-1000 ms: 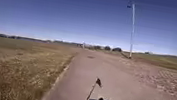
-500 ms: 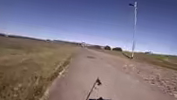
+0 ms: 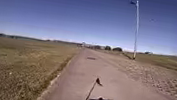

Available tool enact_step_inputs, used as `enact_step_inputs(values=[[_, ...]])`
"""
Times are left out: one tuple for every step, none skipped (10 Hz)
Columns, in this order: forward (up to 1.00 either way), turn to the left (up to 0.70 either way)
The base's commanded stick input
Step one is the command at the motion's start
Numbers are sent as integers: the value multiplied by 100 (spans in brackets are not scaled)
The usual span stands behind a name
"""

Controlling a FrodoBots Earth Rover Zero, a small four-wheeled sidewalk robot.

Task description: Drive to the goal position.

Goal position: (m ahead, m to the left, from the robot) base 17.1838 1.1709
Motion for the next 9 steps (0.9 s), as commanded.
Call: enact_step_inputs(values=[[100,0],[100,0],[100,0],[100,0],[100,0],[100,0],[100,0],[100,0],[100,0]])
